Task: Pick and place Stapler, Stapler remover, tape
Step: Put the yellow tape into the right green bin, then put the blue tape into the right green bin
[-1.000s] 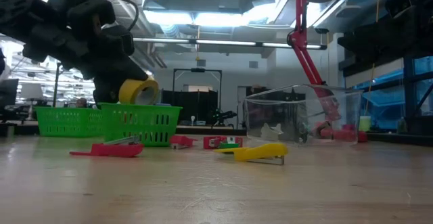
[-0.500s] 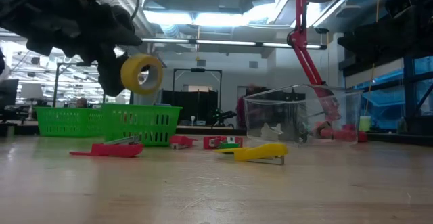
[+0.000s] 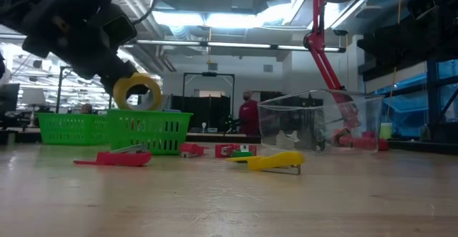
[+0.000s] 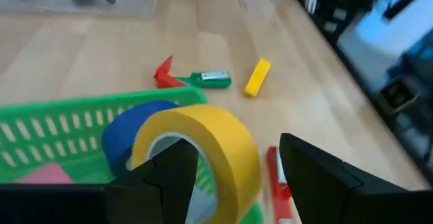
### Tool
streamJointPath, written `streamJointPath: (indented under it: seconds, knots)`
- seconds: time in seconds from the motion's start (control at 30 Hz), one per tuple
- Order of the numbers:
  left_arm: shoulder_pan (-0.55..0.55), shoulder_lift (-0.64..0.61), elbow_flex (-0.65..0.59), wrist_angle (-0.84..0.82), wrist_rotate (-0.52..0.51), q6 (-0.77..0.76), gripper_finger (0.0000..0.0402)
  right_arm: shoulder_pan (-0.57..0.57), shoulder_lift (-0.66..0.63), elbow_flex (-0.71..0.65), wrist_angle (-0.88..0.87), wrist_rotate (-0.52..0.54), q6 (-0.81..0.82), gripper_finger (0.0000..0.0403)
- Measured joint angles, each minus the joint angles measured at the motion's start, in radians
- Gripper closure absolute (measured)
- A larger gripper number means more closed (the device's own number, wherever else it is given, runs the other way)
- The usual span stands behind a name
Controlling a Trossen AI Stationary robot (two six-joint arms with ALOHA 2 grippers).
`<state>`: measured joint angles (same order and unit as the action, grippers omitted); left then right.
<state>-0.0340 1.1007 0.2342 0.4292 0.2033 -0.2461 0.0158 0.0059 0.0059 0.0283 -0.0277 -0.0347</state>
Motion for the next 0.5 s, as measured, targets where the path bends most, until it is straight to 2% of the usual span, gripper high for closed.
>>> streamJointPath:
  seconds: [0.1,0.27,0.37,0.5]
  knots:
    - [-0.005,0.000,0.044,-0.088,-0.030,0.112,0.0197,0.000,0.000,0.000,0.000,0.000,0.000,0.0171]
    - [-0.020,0.000,0.137,-0.313,-0.169,0.304,0.0197,0.000,0.000,0.000,0.000,0.000,0.000,0.0171]
    - [-0.020,0.003,0.189,-0.436,-0.205,0.336,0.0197,0.000,0.000,0.000,0.000,0.000,0.000,0.0171]
    - [-0.020,0.003,0.237,-0.517,-0.233,0.338,0.0196,0.000,0.000,0.000,0.000,0.000,0.000,0.0171]
